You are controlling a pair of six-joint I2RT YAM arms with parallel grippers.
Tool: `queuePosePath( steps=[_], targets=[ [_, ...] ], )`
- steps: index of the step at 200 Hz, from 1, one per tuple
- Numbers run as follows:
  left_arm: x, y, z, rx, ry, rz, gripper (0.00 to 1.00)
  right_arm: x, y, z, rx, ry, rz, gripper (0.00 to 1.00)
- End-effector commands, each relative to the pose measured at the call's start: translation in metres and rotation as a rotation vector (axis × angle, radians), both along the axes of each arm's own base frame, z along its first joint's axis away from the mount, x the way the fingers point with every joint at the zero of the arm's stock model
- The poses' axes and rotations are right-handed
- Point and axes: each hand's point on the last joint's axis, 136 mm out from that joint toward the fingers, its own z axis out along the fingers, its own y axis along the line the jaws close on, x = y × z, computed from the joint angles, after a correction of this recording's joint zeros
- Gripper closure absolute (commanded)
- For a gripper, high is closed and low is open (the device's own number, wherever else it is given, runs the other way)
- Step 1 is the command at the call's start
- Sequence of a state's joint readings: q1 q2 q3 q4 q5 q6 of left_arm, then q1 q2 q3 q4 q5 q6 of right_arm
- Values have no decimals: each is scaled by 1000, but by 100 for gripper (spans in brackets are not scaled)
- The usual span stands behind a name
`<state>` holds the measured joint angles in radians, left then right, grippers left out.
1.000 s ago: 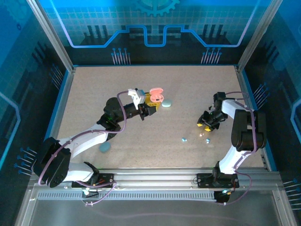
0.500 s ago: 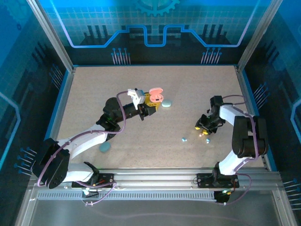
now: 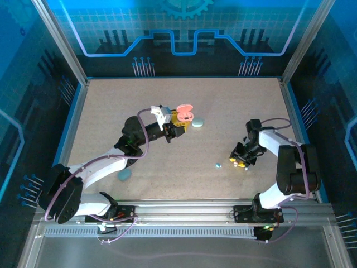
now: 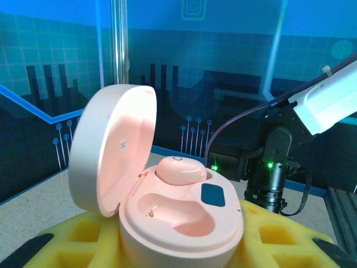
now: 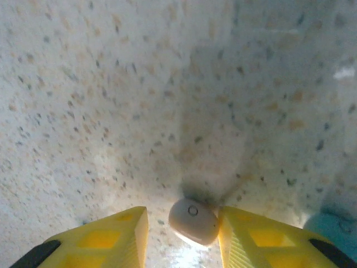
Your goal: Insert wireless bluetooth earbuds into charging case
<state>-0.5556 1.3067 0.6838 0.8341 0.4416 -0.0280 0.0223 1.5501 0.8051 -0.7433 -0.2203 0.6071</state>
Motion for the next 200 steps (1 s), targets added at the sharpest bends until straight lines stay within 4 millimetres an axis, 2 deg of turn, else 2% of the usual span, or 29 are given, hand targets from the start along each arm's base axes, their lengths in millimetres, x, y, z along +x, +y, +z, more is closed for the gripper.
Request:
queuePosePath(
  steps=[1,61,101,124,143,147,169,200],
  targets=[
    [-7,3,11,-37,-30,-19,68,-14,9,6,30,36,6,61],
    [-9,3,13,-43,-33,-21,68,-3,18,18,32,-21,68,62],
    [-9,4,14,-42,-34,-18,68,-2,10,22,-17,-25,85,61],
    [-9,5,12,-39,-32,-14,68,5,5,24,-47,-52,100,60],
    [-8,4,11,-38,-29,-14,68,7,-1,19,-74,-46,106,59],
    [-9,4,11,-38,-28,-14,68,17,-1,24,-77,-73,105,59],
    [-9,4,12,-41,-29,-16,67,24,-2,20,-70,-73,103,58],
    [-9,4,11,-38,-24,-15,68,20,4,7,-33,-34,97,58]
  ],
)
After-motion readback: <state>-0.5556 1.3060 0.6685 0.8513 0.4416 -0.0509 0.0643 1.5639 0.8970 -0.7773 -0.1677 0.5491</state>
